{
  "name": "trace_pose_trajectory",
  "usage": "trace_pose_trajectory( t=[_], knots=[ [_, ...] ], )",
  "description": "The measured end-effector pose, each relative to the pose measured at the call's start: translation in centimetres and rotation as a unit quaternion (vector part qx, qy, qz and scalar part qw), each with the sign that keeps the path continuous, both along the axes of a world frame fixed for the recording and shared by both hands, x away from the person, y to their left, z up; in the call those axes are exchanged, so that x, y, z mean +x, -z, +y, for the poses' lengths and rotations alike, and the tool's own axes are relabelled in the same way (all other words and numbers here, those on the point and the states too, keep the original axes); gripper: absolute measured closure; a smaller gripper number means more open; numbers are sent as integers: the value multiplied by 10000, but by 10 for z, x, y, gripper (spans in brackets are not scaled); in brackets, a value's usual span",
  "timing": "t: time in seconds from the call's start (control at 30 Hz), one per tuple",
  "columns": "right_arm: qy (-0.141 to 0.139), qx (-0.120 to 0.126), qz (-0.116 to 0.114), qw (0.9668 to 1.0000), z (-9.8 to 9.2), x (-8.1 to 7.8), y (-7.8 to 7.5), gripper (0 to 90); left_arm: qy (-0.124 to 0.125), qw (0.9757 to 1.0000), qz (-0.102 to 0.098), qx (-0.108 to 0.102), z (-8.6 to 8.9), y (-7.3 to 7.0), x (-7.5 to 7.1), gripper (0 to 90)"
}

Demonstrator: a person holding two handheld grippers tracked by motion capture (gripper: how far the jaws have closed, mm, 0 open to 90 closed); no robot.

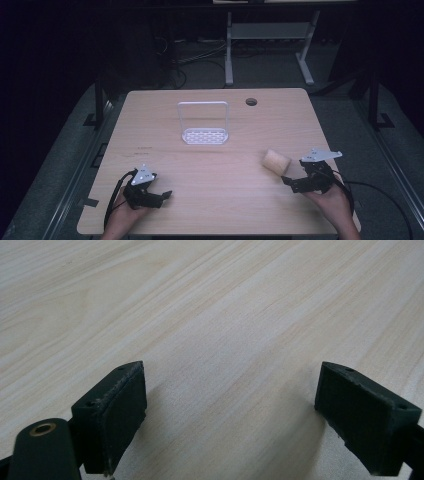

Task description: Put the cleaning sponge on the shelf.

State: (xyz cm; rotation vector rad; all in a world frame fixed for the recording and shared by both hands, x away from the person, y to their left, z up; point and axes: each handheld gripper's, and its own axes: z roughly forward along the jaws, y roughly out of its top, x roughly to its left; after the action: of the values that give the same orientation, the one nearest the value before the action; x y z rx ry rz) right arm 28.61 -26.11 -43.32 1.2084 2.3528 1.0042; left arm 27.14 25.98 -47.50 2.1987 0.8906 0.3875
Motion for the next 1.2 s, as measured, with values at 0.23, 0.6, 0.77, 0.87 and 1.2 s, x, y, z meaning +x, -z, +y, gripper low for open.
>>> trace_pose_trajectory(
  t=[0.23,0.6,0.77,0.87,1.2],
  knots=[
    [-101,79,16,9999,3,12,-1,81,1,10000,0,0,0,0,0,125],
    [-212,-42,118,9997,13,26,-3,81,1,10000,0,0,0,0,0,125],
    [-309,-131,174,9993,22,33,-5,81,1,10000,0,-1,0,0,0,125],
    [-372,-193,204,9989,28,38,-6,81,1,10000,1,0,0,0,0,125],
    [-451,-362,303,9979,37,50,0,149,-9,10000,9,-10,0,0,0,125]
  ],
)
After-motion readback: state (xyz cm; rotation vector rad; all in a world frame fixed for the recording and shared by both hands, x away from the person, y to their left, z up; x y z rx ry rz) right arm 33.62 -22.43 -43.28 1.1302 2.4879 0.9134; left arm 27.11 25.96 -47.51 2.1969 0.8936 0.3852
